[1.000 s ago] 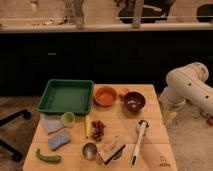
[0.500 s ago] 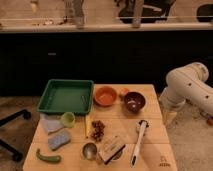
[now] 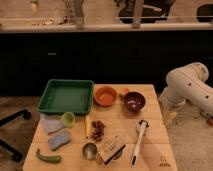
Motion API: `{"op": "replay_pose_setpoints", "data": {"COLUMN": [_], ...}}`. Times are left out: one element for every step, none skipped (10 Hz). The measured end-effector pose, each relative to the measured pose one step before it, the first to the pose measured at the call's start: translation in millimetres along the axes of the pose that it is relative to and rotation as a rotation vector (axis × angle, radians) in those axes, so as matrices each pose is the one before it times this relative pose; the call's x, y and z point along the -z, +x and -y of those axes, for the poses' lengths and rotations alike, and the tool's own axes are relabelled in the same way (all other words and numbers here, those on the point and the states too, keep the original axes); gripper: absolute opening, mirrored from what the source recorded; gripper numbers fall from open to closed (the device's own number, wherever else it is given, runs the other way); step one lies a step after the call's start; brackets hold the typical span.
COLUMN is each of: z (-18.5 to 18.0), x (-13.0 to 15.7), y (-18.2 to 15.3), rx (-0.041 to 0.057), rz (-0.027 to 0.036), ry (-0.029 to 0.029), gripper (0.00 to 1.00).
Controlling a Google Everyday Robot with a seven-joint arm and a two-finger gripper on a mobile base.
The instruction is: Wipe table surface with sponge
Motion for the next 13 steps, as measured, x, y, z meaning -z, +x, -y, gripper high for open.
{"op": "replay_pose_setpoints", "data": {"z": [-0.13,-2.75,-6.75,-5.93,-3.74,-2.24,-2.78,-1.80,1.81,3.45,3.65,4.23,6.68], "x": [-0.01,0.86,3.39,4.30,3.00,3.35,3.29,2.48,2.10,2.34,2.69,1.76,2.23], "y": [-0.22,-2.05,-10.85,-13.70,-10.39,-8.92,-6.96,-5.51,-9.50,-8.91,-9.42,-10.22,-17.33], "rx": [0.00138,0.02633,0.04230,0.04073,0.02689,0.02698,0.03037,0.01958,0.02481,0.02067,0.01722,0.01617,0.03065], "rz": [-0.00015,-0.02047,-0.02360,-0.01365,-0.00948,-0.00798,-0.01216,-0.01238,-0.00708,-0.00689,-0.00923,-0.00364,-0.00882], "ry": [0.00208,0.01613,0.02050,0.02084,0.01221,0.01211,0.01071,0.00505,0.00492,0.00315,-0.00370,-0.00204,-0.00408], "gripper": [0.80,0.80,0.80,0.80,0.80,0.80,0.80,0.80,0.80,0.80,0.80,0.80,0.80]}}
